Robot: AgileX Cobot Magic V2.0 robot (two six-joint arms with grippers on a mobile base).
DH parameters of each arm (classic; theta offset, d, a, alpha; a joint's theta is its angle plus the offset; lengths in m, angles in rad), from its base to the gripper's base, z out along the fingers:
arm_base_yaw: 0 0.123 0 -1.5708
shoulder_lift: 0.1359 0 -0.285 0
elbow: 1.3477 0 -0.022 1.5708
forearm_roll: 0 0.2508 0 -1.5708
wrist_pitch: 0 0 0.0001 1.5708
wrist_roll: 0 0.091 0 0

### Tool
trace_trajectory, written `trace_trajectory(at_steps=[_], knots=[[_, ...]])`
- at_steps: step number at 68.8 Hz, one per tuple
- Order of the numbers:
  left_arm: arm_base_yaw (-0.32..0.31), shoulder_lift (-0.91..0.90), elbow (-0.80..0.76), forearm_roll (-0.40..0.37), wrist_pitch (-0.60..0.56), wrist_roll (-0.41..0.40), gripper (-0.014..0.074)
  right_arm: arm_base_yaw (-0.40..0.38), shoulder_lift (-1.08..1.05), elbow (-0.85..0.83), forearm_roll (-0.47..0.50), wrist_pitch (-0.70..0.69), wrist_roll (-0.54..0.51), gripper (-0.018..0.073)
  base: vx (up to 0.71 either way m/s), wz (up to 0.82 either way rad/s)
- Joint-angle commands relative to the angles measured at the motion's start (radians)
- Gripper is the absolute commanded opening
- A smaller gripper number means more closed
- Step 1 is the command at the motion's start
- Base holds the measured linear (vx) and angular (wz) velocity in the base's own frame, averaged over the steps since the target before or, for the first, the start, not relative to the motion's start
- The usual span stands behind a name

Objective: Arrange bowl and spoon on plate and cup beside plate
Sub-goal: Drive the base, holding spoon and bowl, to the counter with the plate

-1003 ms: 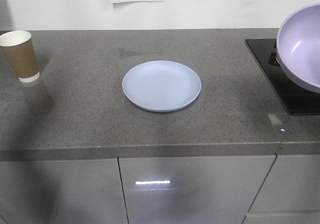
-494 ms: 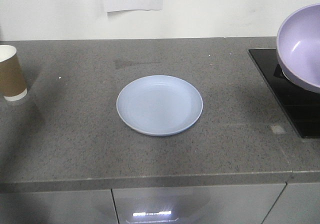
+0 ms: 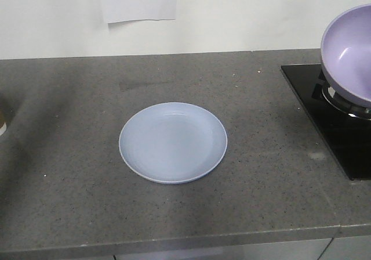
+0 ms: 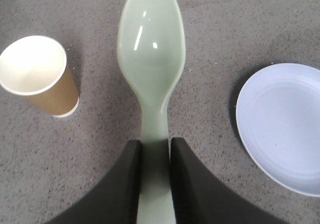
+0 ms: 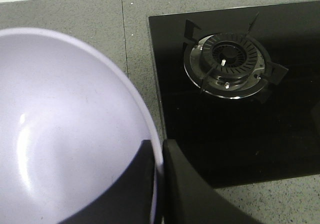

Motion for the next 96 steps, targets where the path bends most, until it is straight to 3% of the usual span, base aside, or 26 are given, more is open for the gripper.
trace_trajectory(at_steps=[1,96], knots=[[-0.007,-0.022,-0.027,0.000,-0.055,-0.003,-0.0006,0.000,-0.013,-0.028,-0.014,-0.066,-0.008,-0.0006,0.11,-0.08],[-0.007,-0.022,-0.027,0.000,-0.055,-0.003,-0.0006,0.000,-0.013,-0.028,-0.014,-0.066,-0.008,-0.0006,0.05,0.02]])
